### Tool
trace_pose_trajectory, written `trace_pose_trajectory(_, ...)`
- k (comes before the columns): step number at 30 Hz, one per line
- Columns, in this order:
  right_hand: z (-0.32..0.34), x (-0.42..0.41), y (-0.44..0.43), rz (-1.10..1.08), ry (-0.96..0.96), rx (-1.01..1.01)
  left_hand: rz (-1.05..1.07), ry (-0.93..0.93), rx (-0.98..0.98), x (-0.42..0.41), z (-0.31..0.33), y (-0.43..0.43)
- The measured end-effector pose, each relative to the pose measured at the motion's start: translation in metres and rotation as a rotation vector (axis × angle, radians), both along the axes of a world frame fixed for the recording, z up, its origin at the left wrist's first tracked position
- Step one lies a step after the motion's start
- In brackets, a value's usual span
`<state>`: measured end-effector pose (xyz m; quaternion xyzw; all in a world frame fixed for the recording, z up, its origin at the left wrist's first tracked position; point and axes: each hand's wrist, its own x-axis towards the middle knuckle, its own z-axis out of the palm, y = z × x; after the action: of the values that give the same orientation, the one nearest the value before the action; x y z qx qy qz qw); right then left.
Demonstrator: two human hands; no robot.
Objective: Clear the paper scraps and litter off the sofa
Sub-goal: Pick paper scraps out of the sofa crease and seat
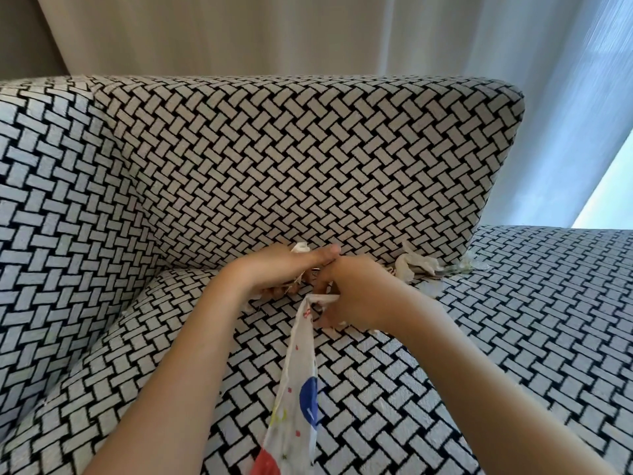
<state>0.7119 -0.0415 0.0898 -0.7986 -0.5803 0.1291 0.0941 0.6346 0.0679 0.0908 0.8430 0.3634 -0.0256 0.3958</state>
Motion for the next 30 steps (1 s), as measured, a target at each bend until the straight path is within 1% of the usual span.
trace_pose_trajectory(2,-0.003,0.009,-0.001,-0.093,0.181,0.072,-0.039,-0.007,-0.011,-0.002,0.002,0.0)
trace_pose_trajectory(5,-0.005,0.027,-0.007,-0.301,0.461,0.334,-0.145,-0.072,-0.028,0.001,0.001,-0.007)
trace_pose_trajectory(7,-0.003,0.036,-0.008,-0.426,0.729,0.501,-0.227,-0.174,-0.051,0.009,-0.002,-0.013)
trace_pose_trajectory(8,-0.001,0.037,-0.008,-0.45,0.889,0.561,-0.236,-0.237,-0.068,0.013,-0.005,-0.017)
trace_pose_trajectory(10,0.006,0.035,-0.005,-0.467,1.178,0.637,-0.155,-0.359,-0.09,0.02,-0.009,-0.019)
trace_pose_trajectory(11,0.009,0.035,-0.003,-0.48,1.267,0.655,-0.085,-0.402,-0.1,0.023,-0.01,-0.019)
trace_pose_trajectory(12,0.011,0.034,-0.002,-0.486,1.313,0.651,-0.015,-0.43,-0.12,0.025,-0.01,-0.018)
trace_pose_trajectory(13,0.012,0.033,0.0,-0.48,1.32,0.625,0.058,-0.461,-0.171,0.026,-0.01,-0.019)
trace_pose_trajectory(14,0.012,0.032,0.001,-0.464,1.267,0.572,0.12,-0.493,-0.25,0.028,-0.011,-0.019)
trace_pose_trajectory(15,0.011,0.029,0.002,-0.435,1.173,0.503,0.167,-0.522,-0.341,0.029,-0.011,-0.02)
trace_pose_trajectory(17,0.006,0.023,0.003,-0.377,0.988,0.394,0.21,-0.538,-0.43,0.032,-0.014,-0.024)
trace_pose_trajectory(19,0.002,0.02,0.003,-0.345,0.894,0.359,0.262,-0.528,-0.402,0.034,-0.018,-0.026)
trace_pose_trajectory(22,0.0,0.026,0.001,-0.267,0.957,0.372,0.367,-0.613,-0.301,0.031,-0.019,-0.019)
trace_pose_trajectory(23,0.003,0.029,-0.002,-0.239,0.936,0.35,0.393,-0.651,-0.275,0.03,-0.019,-0.016)
trace_pose_trajectory(24,0.007,0.031,-0.007,-0.208,0.852,0.298,0.412,-0.694,-0.257,0.029,-0.019,-0.013)
trace_pose_trajectory(25,0.012,0.033,-0.012,-0.164,0.708,0.205,0.431,-0.737,-0.248,0.029,-0.019,-0.01)
trace_pose_trajectory(27,0.019,0.038,-0.021,-0.042,0.37,-0.054,0.46,-0.791,-0.243,0.027,-0.02,-0.005)
trace_pose_trajectory(28,0.02,0.038,-0.024,-0.009,0.237,-0.182,0.475,-0.809,-0.251,0.027,-0.02,-0.003)
trace_pose_trajectory(29,0.02,0.036,-0.024,-0.005,0.13,-0.27,0.492,-0.827,-0.269,0.026,-0.02,-0.002)
trace_pose_trajectory(30,0.018,0.036,-0.023,-0.024,0.059,-0.311,0.51,-0.847,-0.283,0.025,-0.02,0.0)
